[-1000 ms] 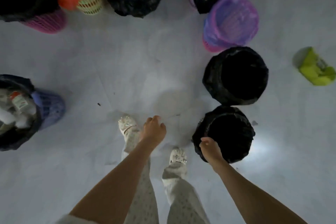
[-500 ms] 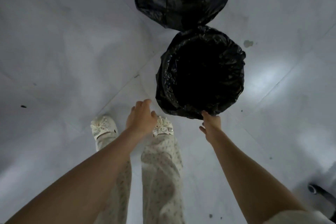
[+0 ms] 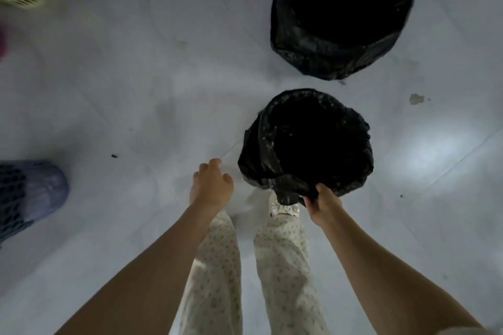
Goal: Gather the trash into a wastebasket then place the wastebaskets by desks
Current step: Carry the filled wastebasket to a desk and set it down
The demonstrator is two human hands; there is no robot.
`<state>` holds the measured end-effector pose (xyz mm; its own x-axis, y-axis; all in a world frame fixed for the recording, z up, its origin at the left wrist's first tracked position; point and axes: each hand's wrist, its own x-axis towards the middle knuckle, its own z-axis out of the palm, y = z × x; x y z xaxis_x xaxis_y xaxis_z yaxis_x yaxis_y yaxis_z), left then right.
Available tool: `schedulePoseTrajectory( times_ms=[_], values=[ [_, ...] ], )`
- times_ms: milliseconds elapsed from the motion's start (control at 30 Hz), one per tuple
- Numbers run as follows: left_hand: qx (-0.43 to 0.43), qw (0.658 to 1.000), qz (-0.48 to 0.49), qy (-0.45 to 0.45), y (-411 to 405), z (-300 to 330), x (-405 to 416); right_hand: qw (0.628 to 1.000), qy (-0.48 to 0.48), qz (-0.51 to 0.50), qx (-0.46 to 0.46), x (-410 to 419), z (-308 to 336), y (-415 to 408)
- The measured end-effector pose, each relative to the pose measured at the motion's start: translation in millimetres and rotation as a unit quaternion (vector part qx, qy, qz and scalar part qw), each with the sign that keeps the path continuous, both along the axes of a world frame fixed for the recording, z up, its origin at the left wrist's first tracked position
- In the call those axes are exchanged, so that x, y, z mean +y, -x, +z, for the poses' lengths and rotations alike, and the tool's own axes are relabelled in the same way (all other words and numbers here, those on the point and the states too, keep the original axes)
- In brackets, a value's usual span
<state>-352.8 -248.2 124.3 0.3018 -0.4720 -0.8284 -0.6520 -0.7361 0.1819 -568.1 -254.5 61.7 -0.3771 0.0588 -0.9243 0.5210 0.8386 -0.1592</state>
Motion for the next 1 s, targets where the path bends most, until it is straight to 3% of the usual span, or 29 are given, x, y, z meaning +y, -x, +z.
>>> schedulePoseTrajectory(
  times_ms=[100,300,500,700,800,1000],
  values=[
    [0.008,0.996,0.071,0.046,-42.2,45.4,-2.7,0.99,-0.001,0.138,0.001,1.7,36.6,-47.8],
    [0.01,0.975,0.201,0.094,-152.8,120.0,41.1,0.92,0.041,0.389,-0.014,-3.1,115.3,-192.6],
    [-0.026,0.918,0.39,0.066,-292.3,154.5,150.1,0.877,0.068,0.476,-0.022,19.5,161.4,-352.2],
    [-0.063,0.885,0.461,0.021,-372.9,156.5,255.2,0.87,0.075,0.486,-0.027,58.5,173.1,-476.0],
    [-0.049,0.83,0.556,0.017,-394.2,142.7,279.4,0.863,0.08,0.499,-0.015,69.8,163.4,-522.2],
    [0.032,0.641,0.767,0.016,-422.5,96.2,281.8,0.845,0.059,0.532,0.01,63.2,122.2,-577.2]
  ],
)
